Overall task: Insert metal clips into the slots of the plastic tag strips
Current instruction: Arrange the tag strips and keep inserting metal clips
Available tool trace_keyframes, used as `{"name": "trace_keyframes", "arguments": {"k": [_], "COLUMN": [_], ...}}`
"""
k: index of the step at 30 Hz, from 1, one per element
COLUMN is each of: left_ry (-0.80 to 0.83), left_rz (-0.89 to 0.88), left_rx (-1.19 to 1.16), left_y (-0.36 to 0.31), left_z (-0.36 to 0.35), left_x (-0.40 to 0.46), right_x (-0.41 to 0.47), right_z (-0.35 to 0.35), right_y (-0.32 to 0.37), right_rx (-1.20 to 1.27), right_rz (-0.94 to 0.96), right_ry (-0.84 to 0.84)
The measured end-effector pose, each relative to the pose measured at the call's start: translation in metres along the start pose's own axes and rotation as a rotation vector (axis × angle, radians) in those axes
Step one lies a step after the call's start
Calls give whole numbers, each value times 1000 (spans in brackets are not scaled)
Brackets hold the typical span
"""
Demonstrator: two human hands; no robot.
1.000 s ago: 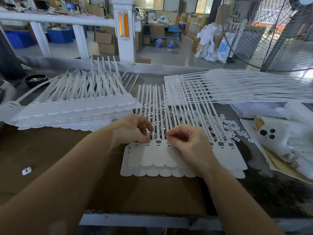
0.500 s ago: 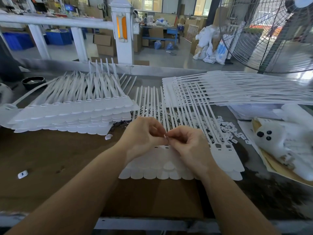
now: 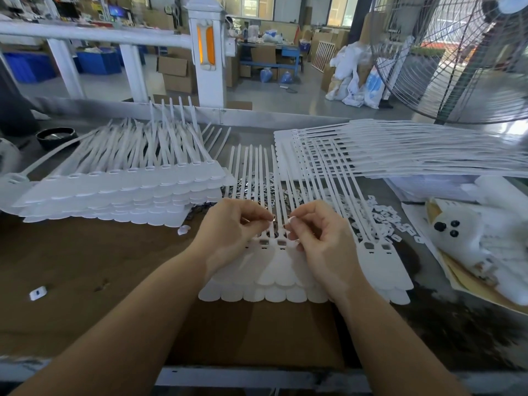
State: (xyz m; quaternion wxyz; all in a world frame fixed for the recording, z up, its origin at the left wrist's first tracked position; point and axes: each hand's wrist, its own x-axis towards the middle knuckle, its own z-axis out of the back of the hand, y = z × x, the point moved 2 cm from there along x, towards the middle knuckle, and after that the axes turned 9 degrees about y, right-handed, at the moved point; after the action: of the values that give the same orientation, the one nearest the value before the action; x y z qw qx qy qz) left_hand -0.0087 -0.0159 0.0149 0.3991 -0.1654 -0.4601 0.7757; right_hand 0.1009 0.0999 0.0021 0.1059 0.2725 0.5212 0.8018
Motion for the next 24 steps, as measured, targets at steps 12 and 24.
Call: {"name": "trace_keyframes", "arguments": {"k": [12, 24], "left_ry": [137, 149], "left_rz": [-94, 13], "left_rx": [406, 120], "left_y": [0, -3], "left_z": [1, 9], "left_x": [-12, -2], "right_x": [0, -1], "right_z": [2, 3], "right_y": [-1, 2], "right_rx": [-94, -77], "right_rz": [7, -51], "right_ry": [-16, -20]}}
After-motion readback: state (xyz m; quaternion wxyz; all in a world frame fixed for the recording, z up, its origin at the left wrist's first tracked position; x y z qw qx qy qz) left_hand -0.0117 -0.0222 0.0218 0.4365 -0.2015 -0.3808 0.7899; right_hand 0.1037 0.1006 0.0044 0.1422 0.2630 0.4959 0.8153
